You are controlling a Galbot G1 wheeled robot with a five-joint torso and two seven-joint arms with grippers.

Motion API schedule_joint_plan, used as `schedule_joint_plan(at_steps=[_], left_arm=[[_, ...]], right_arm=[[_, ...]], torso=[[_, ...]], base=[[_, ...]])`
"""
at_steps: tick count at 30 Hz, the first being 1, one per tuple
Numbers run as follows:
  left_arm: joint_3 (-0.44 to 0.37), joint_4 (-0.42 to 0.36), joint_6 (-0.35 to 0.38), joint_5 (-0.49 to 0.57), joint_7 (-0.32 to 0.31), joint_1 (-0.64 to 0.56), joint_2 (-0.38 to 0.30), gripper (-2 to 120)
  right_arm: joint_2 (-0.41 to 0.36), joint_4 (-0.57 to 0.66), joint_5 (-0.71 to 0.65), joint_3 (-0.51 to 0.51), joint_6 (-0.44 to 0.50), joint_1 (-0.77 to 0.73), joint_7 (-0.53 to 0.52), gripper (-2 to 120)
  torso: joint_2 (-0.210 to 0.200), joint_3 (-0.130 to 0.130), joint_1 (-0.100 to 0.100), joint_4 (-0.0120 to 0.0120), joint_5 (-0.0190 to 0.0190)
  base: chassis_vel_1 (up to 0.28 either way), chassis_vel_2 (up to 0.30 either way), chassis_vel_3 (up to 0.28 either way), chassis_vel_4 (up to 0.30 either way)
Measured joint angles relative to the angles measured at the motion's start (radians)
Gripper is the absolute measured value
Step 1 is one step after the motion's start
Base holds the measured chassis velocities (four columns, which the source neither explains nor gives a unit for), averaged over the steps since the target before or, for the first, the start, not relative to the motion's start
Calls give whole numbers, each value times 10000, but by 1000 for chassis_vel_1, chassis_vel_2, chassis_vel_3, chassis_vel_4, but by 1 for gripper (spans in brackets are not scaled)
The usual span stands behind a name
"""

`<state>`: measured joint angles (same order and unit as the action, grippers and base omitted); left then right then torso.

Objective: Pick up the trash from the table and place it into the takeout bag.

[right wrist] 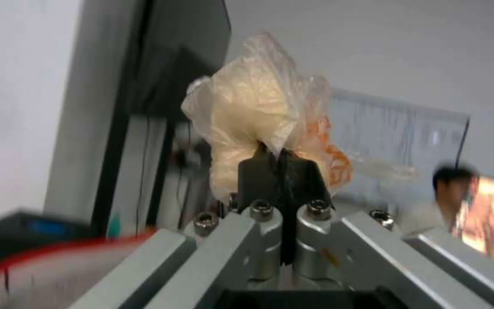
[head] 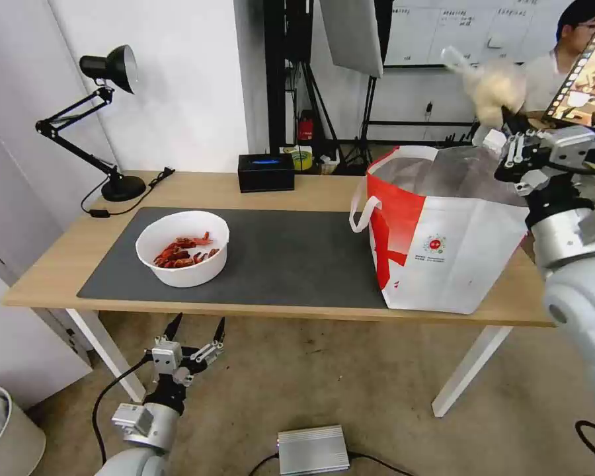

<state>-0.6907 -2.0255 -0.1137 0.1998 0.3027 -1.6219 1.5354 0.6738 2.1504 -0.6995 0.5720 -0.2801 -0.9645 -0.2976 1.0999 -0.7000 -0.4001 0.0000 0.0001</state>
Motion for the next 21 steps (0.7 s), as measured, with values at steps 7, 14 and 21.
schedule_joint_plan(at_steps=[7,14,21], left_arm=[[8,-96,0,79,19,-21,-31,100],[-15,-239,0,225,71,-126,-56,100],[-75,-396,15,291,73,-149,-96,100]], right_arm=[[-639,-174,-2206,-536,-1882,879,-881,0],[-1007,-537,-5152,-1645,-3166,2191,-2386,0],[-1002,-938,-7877,-2416,-3666,3547,-3958,0]], torso=[[0,0,0,0,1],[0,0,0,0,-1],[0,1,0,1,-3]], base=[[0,0,0,0],[0,0,0,0],[0,0,0,0]])
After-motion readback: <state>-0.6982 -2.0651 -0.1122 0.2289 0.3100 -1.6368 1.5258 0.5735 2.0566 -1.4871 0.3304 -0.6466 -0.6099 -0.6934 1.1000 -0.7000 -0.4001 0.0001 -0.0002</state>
